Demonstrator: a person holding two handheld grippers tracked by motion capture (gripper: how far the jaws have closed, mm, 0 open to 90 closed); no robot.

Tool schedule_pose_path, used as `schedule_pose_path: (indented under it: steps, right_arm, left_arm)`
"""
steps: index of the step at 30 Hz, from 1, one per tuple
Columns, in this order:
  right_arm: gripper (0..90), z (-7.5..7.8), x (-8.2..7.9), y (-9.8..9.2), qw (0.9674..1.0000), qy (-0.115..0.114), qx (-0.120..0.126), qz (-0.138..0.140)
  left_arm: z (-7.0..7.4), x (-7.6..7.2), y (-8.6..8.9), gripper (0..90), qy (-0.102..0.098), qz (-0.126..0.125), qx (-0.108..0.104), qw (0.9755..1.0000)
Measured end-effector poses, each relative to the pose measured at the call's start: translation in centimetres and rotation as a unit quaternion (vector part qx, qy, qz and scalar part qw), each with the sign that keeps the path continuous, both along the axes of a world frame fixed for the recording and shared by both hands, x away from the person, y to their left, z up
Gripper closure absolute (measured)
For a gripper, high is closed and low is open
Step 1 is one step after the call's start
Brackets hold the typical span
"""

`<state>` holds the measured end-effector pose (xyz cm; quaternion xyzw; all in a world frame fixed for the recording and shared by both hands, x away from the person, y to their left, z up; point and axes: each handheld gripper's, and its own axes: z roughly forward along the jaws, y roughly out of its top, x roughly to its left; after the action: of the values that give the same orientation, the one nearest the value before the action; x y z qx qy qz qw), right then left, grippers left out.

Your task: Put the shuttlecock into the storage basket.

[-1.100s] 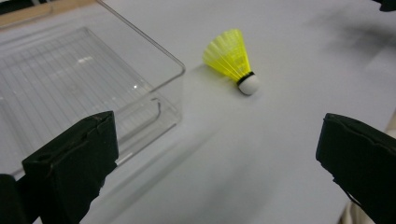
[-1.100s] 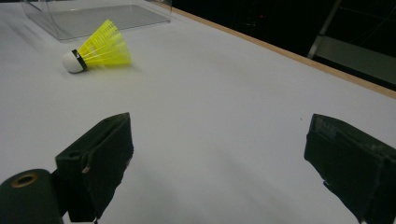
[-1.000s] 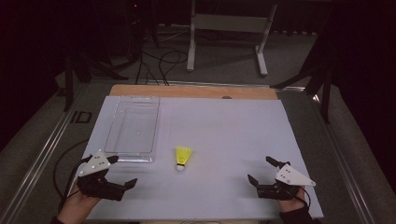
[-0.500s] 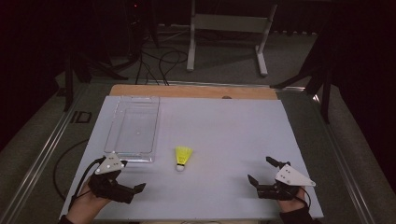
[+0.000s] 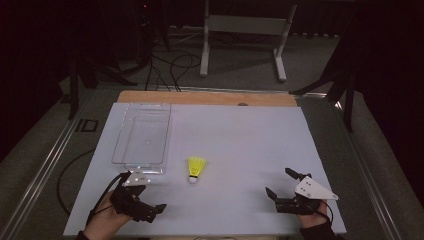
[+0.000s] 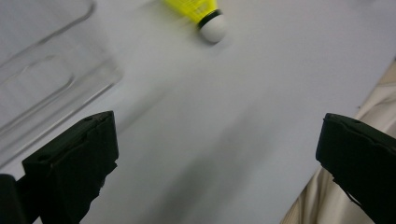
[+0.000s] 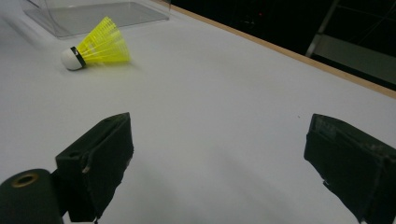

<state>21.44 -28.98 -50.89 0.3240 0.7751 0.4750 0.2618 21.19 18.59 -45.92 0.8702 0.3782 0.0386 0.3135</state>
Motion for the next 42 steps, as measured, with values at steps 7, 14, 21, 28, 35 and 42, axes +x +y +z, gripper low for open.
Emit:
schedule_pose_path:
  steps: [7,14,21,28,35,42]
  right_arm:
    - [8.0,0.1,0.0,-0.2,1.0,-0.001,-0.002,-0.009]
    - [8.0,0.0,0.0,0.0,1.0,0.001,-0.006,-0.003]
    - [8.0,-0.1,0.1,0.0,1.0,0.005,-0.007,-0.005]
    - [8.0,0.0,0.1,0.0,0.9999,0.001,-0.011,-0.007]
    - [8.1,-0.1,0.1,0.0,0.9999,0.006,-0.008,-0.009]
    - [8.1,-0.1,0.1,0.0,0.9999,0.007,-0.011,-0.011]
  left_arm:
    - [-0.4,0.1,-1.6,0.0,0.014,0.0,0.018,0.9997]
    - [-1.4,0.3,-2.7,0.0,0.049,0.005,0.018,0.9986]
    - [-2.2,0.8,-3.8,0.0,0.073,-0.01,0.031,0.9968]
    - [-1.6,1.0,-5.5,0.0,0.077,-0.017,0.039,0.9961]
    - [-1.6,2.1,-6.5,0.0,0.101,0.019,0.013,0.9946]
    - [-1.8,2.8,-7.9,0.0,0.09,0.081,0.026,0.9923]
